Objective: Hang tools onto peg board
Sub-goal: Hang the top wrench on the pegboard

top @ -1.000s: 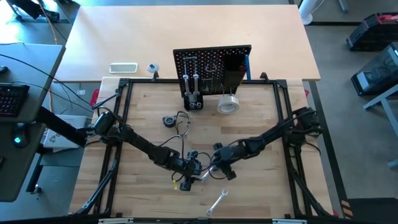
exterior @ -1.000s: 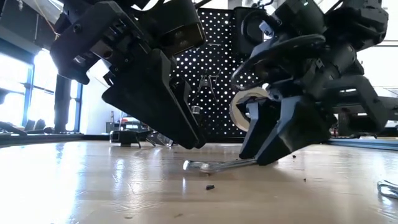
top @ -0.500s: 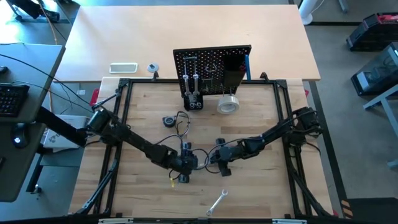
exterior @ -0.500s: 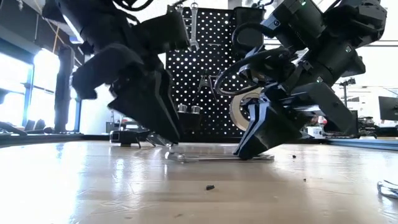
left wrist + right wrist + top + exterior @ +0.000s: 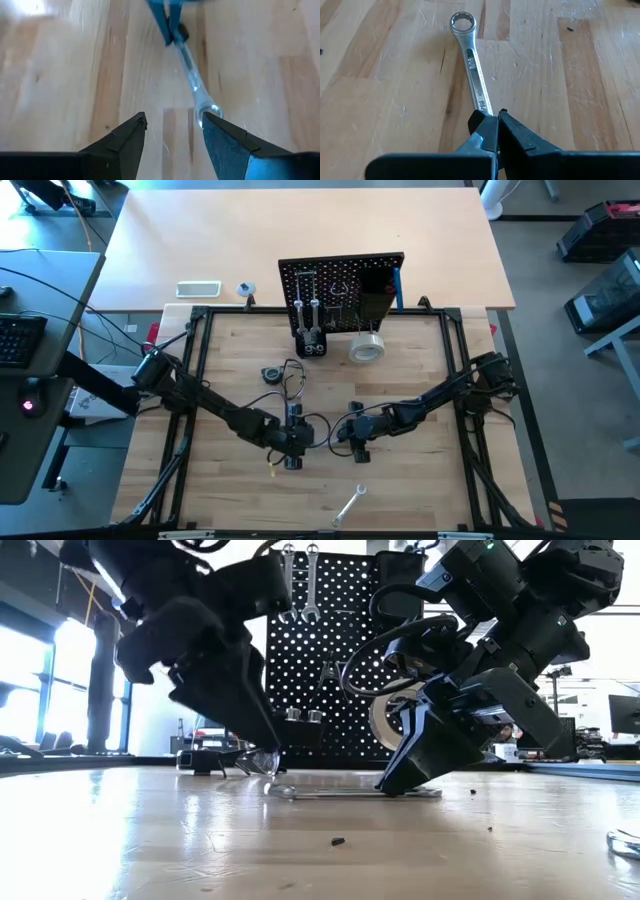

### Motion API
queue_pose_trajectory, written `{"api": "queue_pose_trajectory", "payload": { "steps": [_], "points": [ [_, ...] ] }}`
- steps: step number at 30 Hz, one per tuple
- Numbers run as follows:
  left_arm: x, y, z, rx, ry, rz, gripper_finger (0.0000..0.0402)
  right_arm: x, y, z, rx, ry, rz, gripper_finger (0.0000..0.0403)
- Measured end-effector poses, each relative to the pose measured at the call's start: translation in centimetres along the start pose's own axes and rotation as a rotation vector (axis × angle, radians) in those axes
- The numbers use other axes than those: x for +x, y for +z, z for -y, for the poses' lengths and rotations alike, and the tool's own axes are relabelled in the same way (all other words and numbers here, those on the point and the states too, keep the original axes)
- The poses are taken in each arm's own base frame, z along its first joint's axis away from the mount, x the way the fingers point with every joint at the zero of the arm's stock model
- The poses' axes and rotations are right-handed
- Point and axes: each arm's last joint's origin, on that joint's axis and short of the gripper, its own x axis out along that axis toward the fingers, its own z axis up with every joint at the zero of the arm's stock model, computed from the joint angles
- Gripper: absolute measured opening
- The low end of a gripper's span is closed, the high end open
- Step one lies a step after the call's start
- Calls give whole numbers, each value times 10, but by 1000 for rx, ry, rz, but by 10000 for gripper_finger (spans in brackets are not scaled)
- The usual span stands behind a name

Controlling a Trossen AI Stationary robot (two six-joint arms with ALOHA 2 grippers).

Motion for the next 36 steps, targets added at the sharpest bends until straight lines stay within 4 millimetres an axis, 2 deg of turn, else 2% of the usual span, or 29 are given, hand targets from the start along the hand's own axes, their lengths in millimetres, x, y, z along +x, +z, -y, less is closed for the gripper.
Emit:
{"api": "queue_pose_trajectory", "payload": {
  "steps": [5, 10, 15, 26, 36],
  "points": [
    [3, -6, 0, -65, -42, -18, 185, 0, 0, 0, 0, -1, 4, 3],
    [11, -1, 5, -97, -93, 44, 172, 0, 0, 0, 0, -7, 8, 3],
    [20, -9, 4, -108, -71, -10, 156, 0, 1, 0, 9, -10, 14, 3],
    [19, -10, 1, -107, -47, -21, 134, 0, 1, -1, 6, -11, 16, 3],
    [23, -11, 3, -107, -74, -28, 132, 0, 1, -1, -1, -10, 17, 3]
  ]
}}
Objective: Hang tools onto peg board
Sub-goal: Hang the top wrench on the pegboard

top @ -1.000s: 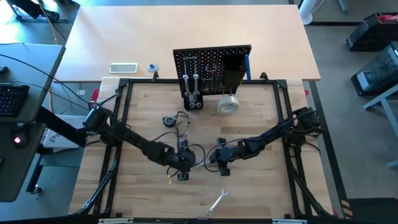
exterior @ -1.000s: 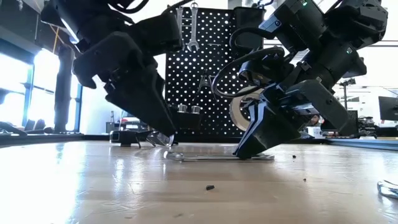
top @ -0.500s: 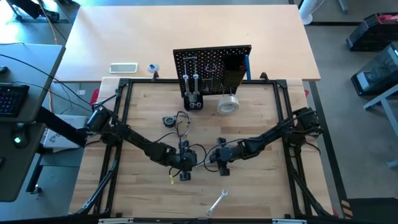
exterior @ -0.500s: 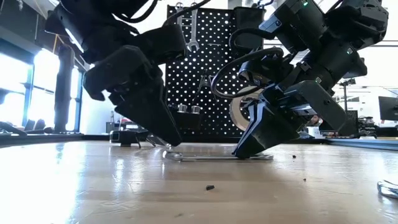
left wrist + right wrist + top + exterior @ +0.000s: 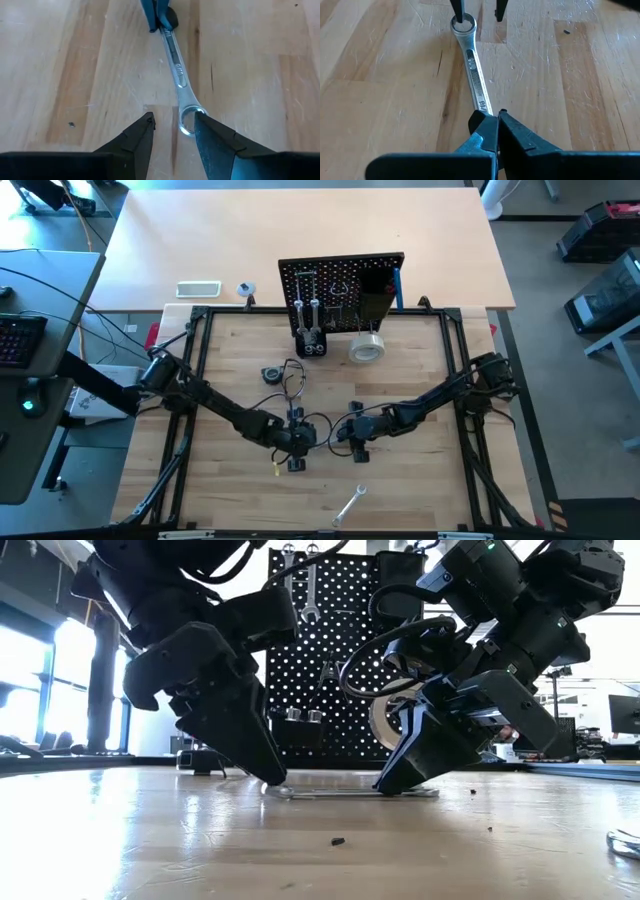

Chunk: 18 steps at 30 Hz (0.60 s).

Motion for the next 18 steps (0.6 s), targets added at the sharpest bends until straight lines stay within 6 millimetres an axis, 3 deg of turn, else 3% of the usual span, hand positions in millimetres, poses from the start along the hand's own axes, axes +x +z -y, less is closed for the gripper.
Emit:
{"api": "queue_pose_trajectory", "payload": {
  "steps": [7, 12, 18],
  "points": [
    [2, -2, 0, 2, 4, -12, 132, 0, 1, 0, -4, 2, 8, 3],
    [15, -9, 0, -4, 23, -54, 132, -7, 6, -5, -49, 13, 33, 7],
    [25, -14, 2, -10, 25, -61, 132, -23, 13, -11, -102, 0, 56, 68]
  ]
}}
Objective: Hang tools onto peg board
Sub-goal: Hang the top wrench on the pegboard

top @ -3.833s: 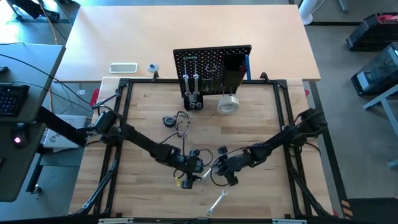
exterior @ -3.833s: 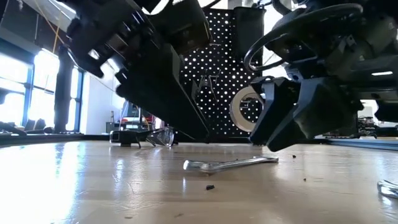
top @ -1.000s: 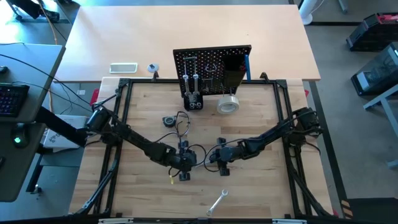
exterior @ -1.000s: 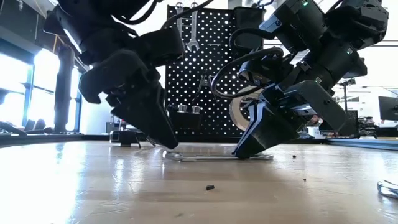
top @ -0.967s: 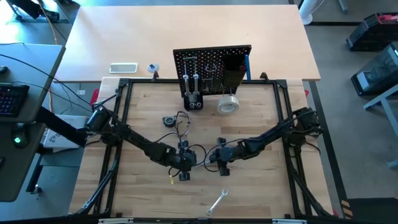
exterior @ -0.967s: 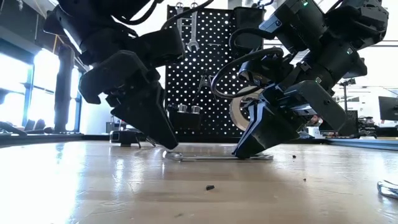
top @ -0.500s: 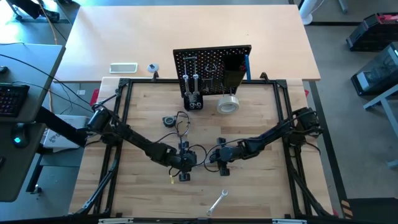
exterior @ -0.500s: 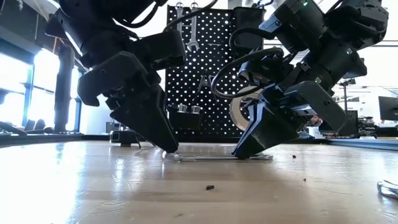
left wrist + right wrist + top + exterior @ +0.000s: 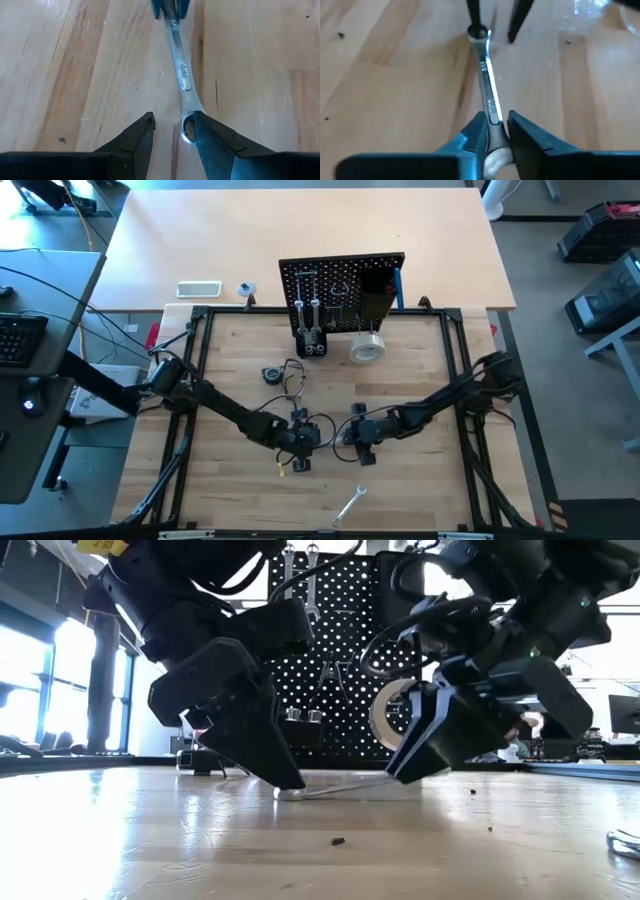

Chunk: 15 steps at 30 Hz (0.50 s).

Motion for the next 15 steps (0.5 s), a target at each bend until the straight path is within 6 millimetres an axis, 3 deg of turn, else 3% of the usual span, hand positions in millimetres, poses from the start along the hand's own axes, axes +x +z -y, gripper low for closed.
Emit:
{"api": "queue_pose_trajectory", "payload": {
  "steps": [7, 15],
  "points": [
    [1, 0, 0, 26, 14, 13, 132, -13, 7, 2, -11, -30, 7, 142],
    [1, 0, 0, 34, 18, 18, 132, -26, 18, 2, -19, 22, 62, 161]
  ]
}}
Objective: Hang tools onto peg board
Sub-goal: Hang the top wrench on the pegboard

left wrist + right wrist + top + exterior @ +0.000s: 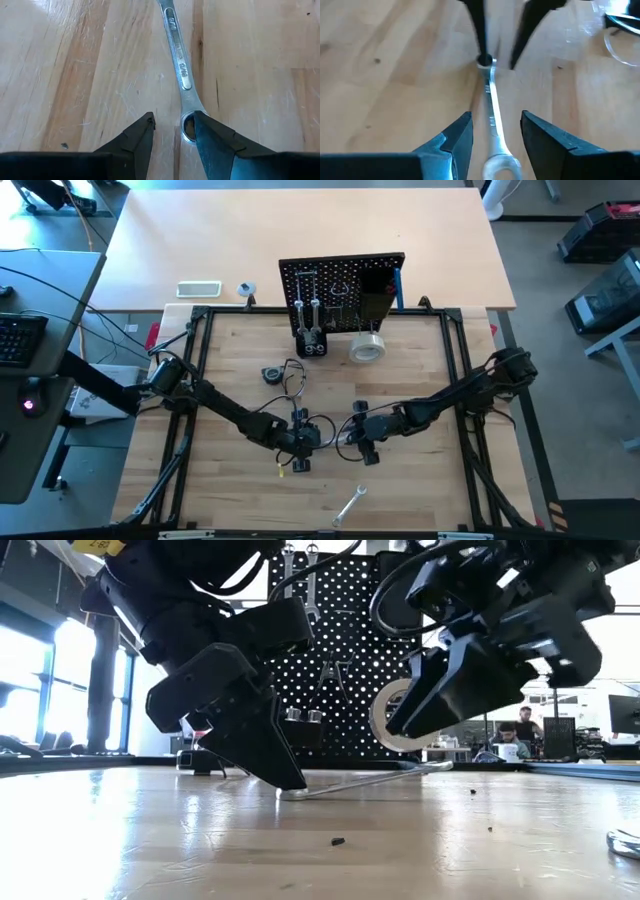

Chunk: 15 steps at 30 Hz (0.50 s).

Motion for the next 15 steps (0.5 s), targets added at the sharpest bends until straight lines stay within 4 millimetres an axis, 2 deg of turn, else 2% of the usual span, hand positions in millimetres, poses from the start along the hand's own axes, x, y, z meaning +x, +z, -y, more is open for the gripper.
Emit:
{"api": "queue_pose_trajectory", "payload": {
  "steps": [4, 15],
  "points": [
    [0, 0, 0, -1, 3, 6, 132, 0, -1, -1, 1, 48, -8, 161],
    [1, 1, 0, -1, 6, 14, 132, 5, -2, 8, 20, 31, -19, 161]
  ]
}}
